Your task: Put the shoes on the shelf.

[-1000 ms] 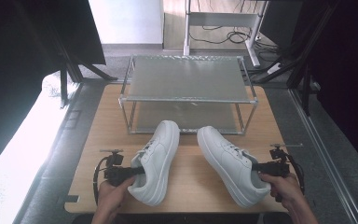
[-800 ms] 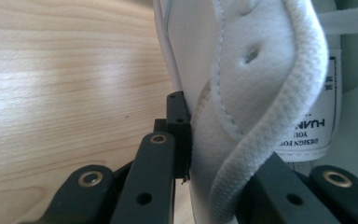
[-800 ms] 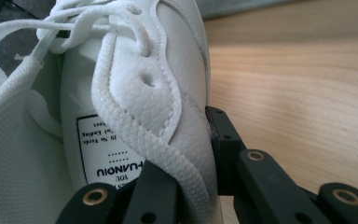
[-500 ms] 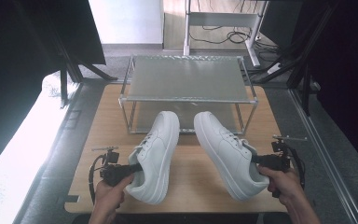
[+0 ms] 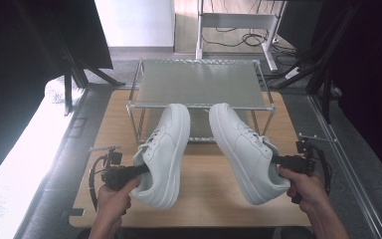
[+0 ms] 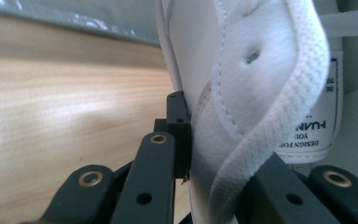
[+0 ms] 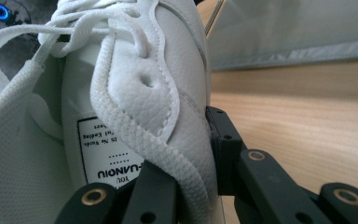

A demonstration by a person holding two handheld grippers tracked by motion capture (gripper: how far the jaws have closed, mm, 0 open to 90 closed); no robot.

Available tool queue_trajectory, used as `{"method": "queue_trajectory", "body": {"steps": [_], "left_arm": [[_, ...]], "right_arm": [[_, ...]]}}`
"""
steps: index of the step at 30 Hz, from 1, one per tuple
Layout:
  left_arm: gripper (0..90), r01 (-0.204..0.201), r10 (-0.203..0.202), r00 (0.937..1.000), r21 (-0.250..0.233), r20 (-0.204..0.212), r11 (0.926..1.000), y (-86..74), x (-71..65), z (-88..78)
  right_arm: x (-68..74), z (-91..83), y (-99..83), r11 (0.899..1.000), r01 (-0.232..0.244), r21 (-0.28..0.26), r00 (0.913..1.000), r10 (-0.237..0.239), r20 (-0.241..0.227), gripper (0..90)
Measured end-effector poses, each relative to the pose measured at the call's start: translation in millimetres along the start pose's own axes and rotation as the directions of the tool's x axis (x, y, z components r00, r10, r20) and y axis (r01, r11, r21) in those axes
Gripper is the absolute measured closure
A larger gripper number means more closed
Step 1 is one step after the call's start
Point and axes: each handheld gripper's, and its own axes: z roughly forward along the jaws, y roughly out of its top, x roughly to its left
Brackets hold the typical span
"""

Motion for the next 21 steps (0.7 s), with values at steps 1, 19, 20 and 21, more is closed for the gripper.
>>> {"method": "queue_trajectory", "body": {"steps": [1,19,20,21], "left_arm": [[83.1,-0.006,0.006,1.0000,-0.001,-0.002,1.0000,3.3,-2.0,1.0],[83.1,-0.006,0.006,1.0000,-0.094,-0.001,0.9956,59.5,-18.7,24.4],[83.1,-0.004,0.004,1.0000,-0.101,0.000,0.9949,63.1,-19.2,25.7],[83.1,-0.004,0.004,1.0000,-0.101,0.000,0.9949,63.1,-19.2,25.7]], "right_arm": [[0.9,0.1,2.5,1.000,-0.004,-0.004,1.0000,0.004,0.003,82.7],[8.8,22.3,54.7,0.986,-0.061,-0.157,0.9926,0.077,0.094,82.5],[9.2,24.6,57.5,0.984,-0.069,-0.165,0.9915,0.086,0.098,82.6],[9.2,24.6,57.5,0.984,-0.069,-0.165,0.9915,0.086,0.098,82.6]]}}
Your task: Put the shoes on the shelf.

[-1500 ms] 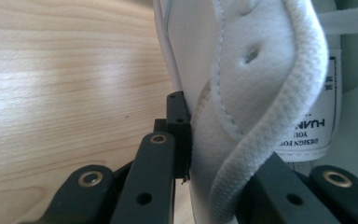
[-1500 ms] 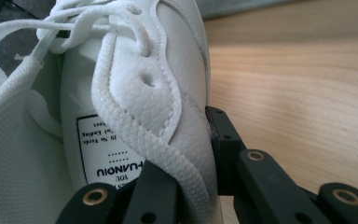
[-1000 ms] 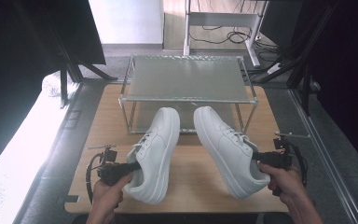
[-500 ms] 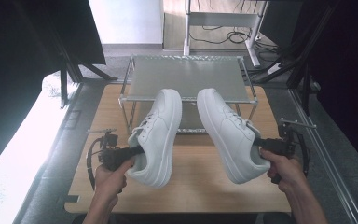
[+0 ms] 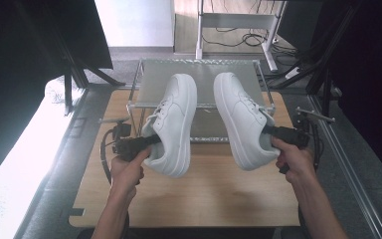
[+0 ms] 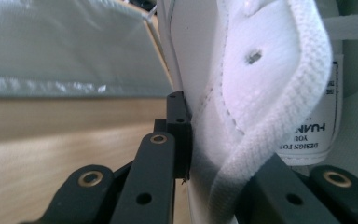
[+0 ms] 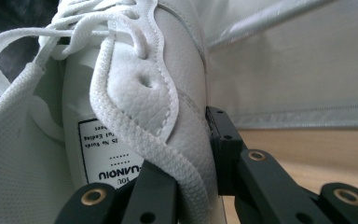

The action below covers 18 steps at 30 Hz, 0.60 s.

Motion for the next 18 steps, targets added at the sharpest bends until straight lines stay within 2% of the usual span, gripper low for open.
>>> {"method": "queue_trajectory", "body": {"steps": [2,6,13,15,16,18], "left_arm": [[83.1,0.009,-0.009,0.9999,-0.009,0.005,0.9999,11.7,-0.3,6.5],[83.1,0.028,-0.027,0.9995,-0.019,0.018,0.9994,22.6,2.9,15.3],[83.1,0.086,-0.084,0.9961,-0.063,0.025,0.9943,40.7,12.7,30.0],[83.1,0.091,-0.089,0.9957,-0.067,0.026,0.9936,42.9,13.8,31.5],[83.1,0.097,-0.095,0.9952,-0.075,0.023,0.9925,49.2,15.7,34.9],[83.0,0.100,-0.098,0.9949,-0.082,0.022,0.9916,55.2,17.3,38.2]], "right_arm": [[2.5,8.0,7.1,1.000,-0.021,-0.018,0.9998,0.021,0.002,82.5],[5.6,18.0,14.9,0.998,-0.053,-0.043,0.9983,0.052,-0.028,82.4],[8.8,35.9,27.3,0.989,-0.130,-0.076,0.9896,0.125,-0.071,82.2],[8.7,39.8,29.2,0.987,-0.138,-0.082,0.9883,0.131,-0.077,82.2],[9.3,45.7,32.6,0.984,-0.157,-0.087,0.9854,0.150,-0.082,82.2],[9.2,50.7,35.5,0.983,-0.158,-0.094,0.9854,0.151,-0.079,82.2]]}}
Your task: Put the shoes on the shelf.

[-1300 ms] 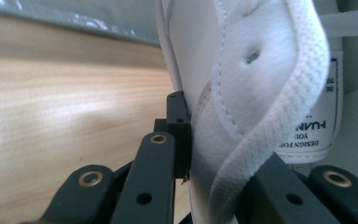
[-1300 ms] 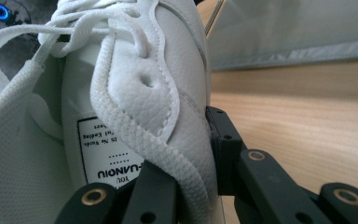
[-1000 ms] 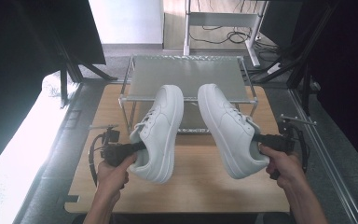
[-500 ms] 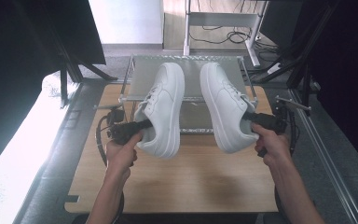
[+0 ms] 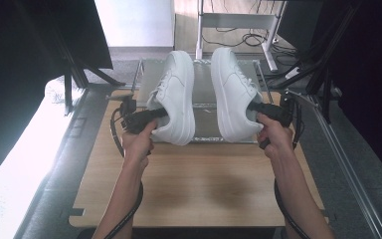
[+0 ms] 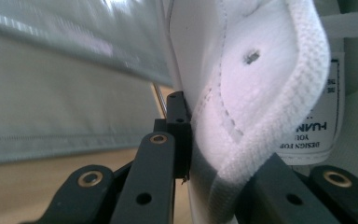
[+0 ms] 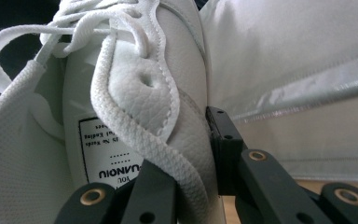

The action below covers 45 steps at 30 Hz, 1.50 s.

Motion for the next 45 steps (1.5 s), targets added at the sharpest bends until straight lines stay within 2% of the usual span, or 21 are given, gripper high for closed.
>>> {"method": "queue_trajectory", "body": {"steps": [7,13,18,23,26,36,45], "left_arm": [[83.1,0.036,-0.036,0.9994,-0.015,0.000,0.9993,17.3,3.4,11.3],[83.0,0.039,-0.039,0.9990,-0.009,-0.022,0.9992,30.8,-0.6,25.1],[83.0,0.054,-0.054,0.9978,-0.004,-0.038,0.9986,37.5,-0.2,40.2],[83.0,0.068,-0.068,0.9965,0.000,-0.048,0.9977,43.7,1.5,52.4],[83.0,0.073,-0.073,0.9955,0.004,-0.060,0.9973,47.1,3.0,58.2],[82.8,0.079,-0.077,0.9949,0.025,-0.065,0.9965,57.2,9.5,67.2],[82.5,0.076,-0.070,0.9920,0.051,-0.105,0.9958,69.3,8.1,68.1]], "right_arm": [[-4.6,15.4,9.5,0.999,-0.033,-0.022,0.9994,0.034,0.010,82.2],[-6.9,26.5,16.0,0.998,-0.043,-0.038,0.9987,0.044,0.026,82.2],[-7.0,36.9,20.3,0.997,-0.065,-0.045,0.9976,0.066,0.021,82.2],[-5.4,45.7,27.8,0.996,-0.067,-0.065,0.9974,0.069,0.021,82.2],[-5.6,50.3,30.6,0.994,-0.088,-0.066,0.9956,0.090,0.024,82.1],[-9.3,63.6,37.9,0.993,-0.096,-0.069,0.9939,0.100,0.047,82.0],[-4.8,69.2,42.9,0.992,-0.101,-0.076,0.9917,0.106,0.072,81.8]]}}
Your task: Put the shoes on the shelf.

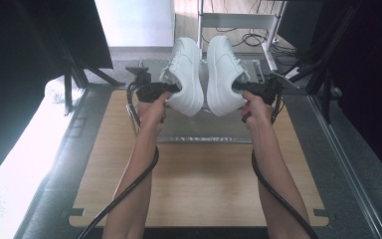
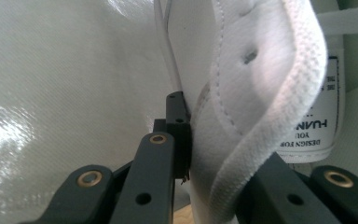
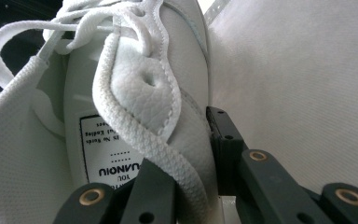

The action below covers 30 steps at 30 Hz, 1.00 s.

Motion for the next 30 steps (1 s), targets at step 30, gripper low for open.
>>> {"method": "queue_trajectory", "body": {"steps": [30], "left_arm": [[81.2,-0.035,0.041,0.9944,0.066,-0.097,0.9972,15.4,-5.3,-7.1]], "right_arm": [[14.4,-2.0,9.4,0.999,0.021,0.027,0.9940,-0.023,0.106,77.6]]}}
